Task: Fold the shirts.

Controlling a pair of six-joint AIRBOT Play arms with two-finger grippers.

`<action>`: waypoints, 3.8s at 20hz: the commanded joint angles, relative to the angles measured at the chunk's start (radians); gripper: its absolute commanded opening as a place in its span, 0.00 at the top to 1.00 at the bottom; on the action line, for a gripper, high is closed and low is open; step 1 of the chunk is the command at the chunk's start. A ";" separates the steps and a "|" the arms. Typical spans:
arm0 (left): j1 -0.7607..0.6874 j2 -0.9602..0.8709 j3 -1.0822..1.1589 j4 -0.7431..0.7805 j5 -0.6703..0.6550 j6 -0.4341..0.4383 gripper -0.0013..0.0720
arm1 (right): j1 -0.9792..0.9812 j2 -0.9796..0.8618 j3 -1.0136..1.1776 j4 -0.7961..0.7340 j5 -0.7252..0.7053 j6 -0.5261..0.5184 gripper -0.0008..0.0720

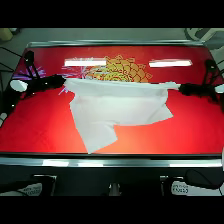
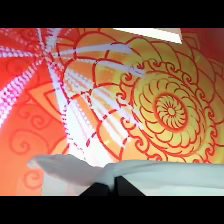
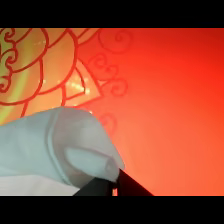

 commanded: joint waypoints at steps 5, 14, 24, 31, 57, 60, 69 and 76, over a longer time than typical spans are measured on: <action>0.058 -0.119 0.055 -0.007 -0.221 -0.280 0.10 | 0.082 -0.086 0.046 0.045 0.087 -0.076 0.23; 0.131 -0.100 -0.142 0.173 -0.686 -0.227 0.36 | -0.134 -0.066 0.038 -0.212 0.649 -0.045 0.31; -0.003 -0.107 -0.260 0.136 -0.576 -0.232 0.36 | -0.134 -0.132 0.033 -0.209 0.662 -0.046 0.31; -0.065 -0.116 -0.257 0.084 -0.465 -0.233 0.82 | -0.134 -0.200 0.033 -0.158 0.610 -0.067 0.21; -0.002 0.427 0.813 0.119 -0.309 -0.183 0.95 | -0.134 0.426 0.700 0.088 0.358 -0.161 0.96; -0.043 0.544 0.867 0.119 -0.256 -0.182 0.95 | -0.135 0.641 0.701 -0.055 0.267 -0.140 0.96; -0.047 0.620 0.857 0.322 -0.434 -0.270 0.95 | -0.135 0.740 0.701 -0.137 0.552 0.024 0.96; -0.047 0.536 0.710 0.439 -0.765 -0.345 0.95 | -0.134 0.525 0.700 -0.154 0.912 0.046 0.96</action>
